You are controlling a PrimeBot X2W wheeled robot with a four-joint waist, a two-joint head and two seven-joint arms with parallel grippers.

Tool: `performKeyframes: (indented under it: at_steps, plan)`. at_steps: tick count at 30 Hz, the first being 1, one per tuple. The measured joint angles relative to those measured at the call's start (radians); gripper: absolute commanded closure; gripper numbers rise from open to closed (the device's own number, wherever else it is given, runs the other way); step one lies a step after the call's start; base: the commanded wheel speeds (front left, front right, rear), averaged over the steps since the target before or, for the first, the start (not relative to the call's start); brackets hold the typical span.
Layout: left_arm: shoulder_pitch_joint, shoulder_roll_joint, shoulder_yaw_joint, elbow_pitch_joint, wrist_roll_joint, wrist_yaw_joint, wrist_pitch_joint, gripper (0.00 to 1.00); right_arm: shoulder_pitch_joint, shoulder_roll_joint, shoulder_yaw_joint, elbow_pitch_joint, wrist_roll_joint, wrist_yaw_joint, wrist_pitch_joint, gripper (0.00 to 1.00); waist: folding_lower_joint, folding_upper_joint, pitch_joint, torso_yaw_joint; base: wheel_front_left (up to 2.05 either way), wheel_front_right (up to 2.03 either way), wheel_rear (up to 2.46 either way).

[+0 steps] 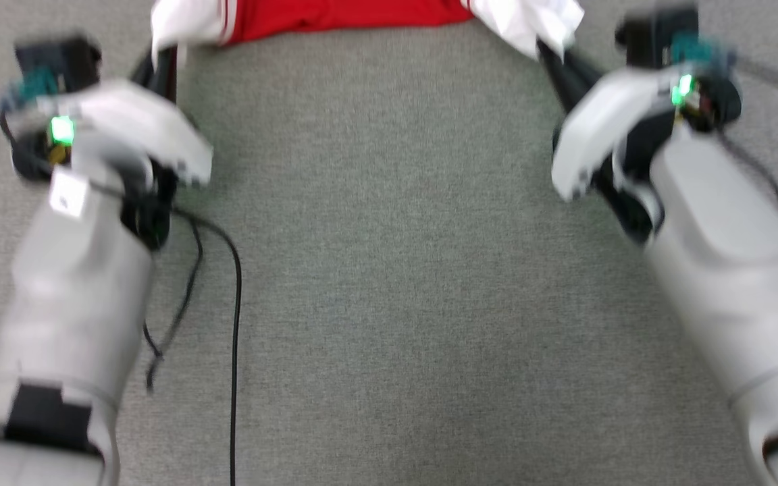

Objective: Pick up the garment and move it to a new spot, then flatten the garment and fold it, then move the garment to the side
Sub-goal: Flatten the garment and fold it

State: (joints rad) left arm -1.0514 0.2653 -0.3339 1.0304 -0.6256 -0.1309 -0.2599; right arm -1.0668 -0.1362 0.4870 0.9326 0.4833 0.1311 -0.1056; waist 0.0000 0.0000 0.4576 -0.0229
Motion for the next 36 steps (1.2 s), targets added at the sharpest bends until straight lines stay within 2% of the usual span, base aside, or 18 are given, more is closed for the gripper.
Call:
performKeyframes:
  at_steps: [5, 8, 12, 17, 23, 29, 36]
  plan:
    - [0.190, 0.027, 0.021, -0.096, -0.031, 0.000, 0.000, 1.00, 0.178, -0.044, 0.045, -0.071, 0.084, 0.000, -0.008, 1.00, -0.0002, 0.0000, -0.075, -0.002, 0.00, 0.00, 0.00]
    - [0.292, 0.035, 0.047, -0.172, -0.016, 0.003, -0.002, 1.00, 0.263, -0.077, 0.054, -0.121, 0.129, 0.000, 0.001, 1.00, -0.0002, 0.0001, -0.122, -0.003, 0.00, 0.00, 0.00]
    - [0.445, 0.050, 0.081, -0.279, 0.027, 0.029, -0.002, 1.00, 0.385, -0.134, 0.052, -0.179, 0.160, 0.000, 0.009, 1.00, -0.0003, 0.0001, -0.185, -0.003, 0.00, 0.00, 0.00]
    - [0.651, 0.053, 0.118, -0.391, 0.047, 0.056, -0.002, 1.00, 0.542, -0.184, 0.006, -0.264, 0.189, 0.000, 0.011, 1.00, -0.0004, 0.0001, -0.264, -0.003, 0.00, 0.00, 0.00]
    - [0.855, 0.042, 0.105, -0.502, 0.040, 0.083, 0.012, 1.00, 0.753, -0.213, -0.068, -0.376, 0.193, 0.000, 0.064, 1.00, -0.0003, 0.0000, -0.360, 0.005, 0.00, 0.00, 0.00]
    - [1.044, 0.051, 0.104, -0.610, 0.031, 0.145, 0.046, 1.00, 0.975, -0.194, -0.217, -0.495, 0.137, 0.000, 0.114, 1.00, -0.0003, 0.0001, -0.440, 0.019, 0.00, 0.00, 0.00]
    - [1.178, 0.070, 0.090, -0.696, 0.043, 0.201, 0.073, 1.00, 1.213, -0.101, -0.411, -0.674, 0.011, 0.000, 0.207, 1.00, -0.0002, 0.0001, -0.473, 0.047, 0.00, 0.00, 0.00]
